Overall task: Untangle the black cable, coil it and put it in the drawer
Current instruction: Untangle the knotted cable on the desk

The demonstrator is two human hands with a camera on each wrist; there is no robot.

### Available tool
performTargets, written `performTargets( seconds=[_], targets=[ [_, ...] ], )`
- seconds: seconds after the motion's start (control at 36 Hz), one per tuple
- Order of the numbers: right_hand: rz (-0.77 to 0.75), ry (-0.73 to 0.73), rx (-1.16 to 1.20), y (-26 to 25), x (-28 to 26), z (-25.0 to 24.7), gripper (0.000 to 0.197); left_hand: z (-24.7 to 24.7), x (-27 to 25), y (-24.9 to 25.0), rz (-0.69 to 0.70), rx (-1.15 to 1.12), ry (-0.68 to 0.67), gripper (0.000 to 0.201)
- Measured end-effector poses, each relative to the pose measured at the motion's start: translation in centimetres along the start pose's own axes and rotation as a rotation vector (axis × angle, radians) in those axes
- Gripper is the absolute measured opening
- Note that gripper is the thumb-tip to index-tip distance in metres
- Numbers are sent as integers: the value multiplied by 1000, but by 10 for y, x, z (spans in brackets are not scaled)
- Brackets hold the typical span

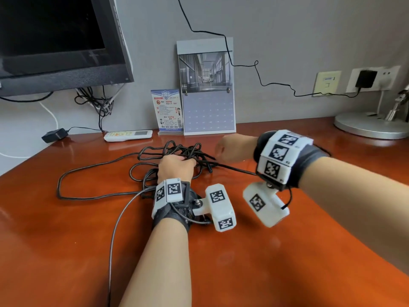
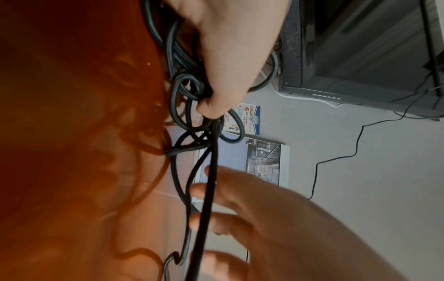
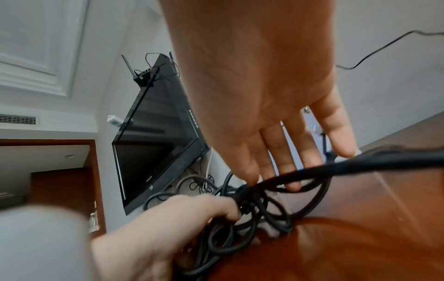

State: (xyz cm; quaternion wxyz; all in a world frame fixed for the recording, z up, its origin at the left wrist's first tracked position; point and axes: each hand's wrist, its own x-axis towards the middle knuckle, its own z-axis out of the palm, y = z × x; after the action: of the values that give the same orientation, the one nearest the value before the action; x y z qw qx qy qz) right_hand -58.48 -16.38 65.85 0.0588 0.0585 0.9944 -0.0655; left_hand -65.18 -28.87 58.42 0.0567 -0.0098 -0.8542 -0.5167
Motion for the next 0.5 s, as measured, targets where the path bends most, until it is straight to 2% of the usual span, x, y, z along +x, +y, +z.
performTargets(
  seconds=[0.06, 0.11, 0.17, 0.22, 0.25, 0.31, 0.33, 0.39, 0.5],
  targets=[
    [-3, 15, 8, -10, 9, 5, 35, -1, -1, 0, 5, 16, 3, 23],
    [-2, 40, 16, -17, 14, 7, 33, -3, -2, 1, 9, 35, 8, 26],
    [15, 65, -2, -21, 19, 7, 21, -4, -3, 1, 13, 46, 7, 25],
    [41, 70, -65, -23, 22, 7, 21, -3, -2, 0, 11, 50, 0, 22],
    [42, 54, -110, -24, 21, 6, 22, -3, -2, 0, 8, 52, -2, 20],
    [36, -1, -184, -24, 19, 4, 9, -4, -2, -1, 7, 59, 1, 15],
    [30, -27, -212, -24, 17, 3, 8, -4, -2, -1, 7, 53, 4, 13],
    [22, -72, -279, -22, 11, 2, 23, -4, 0, -2, 9, 29, 0, 14],
    [32, -159, -432, -13, 1, 0, 33, -4, -1, -2, 0, -7, 2, 31]
  ],
)
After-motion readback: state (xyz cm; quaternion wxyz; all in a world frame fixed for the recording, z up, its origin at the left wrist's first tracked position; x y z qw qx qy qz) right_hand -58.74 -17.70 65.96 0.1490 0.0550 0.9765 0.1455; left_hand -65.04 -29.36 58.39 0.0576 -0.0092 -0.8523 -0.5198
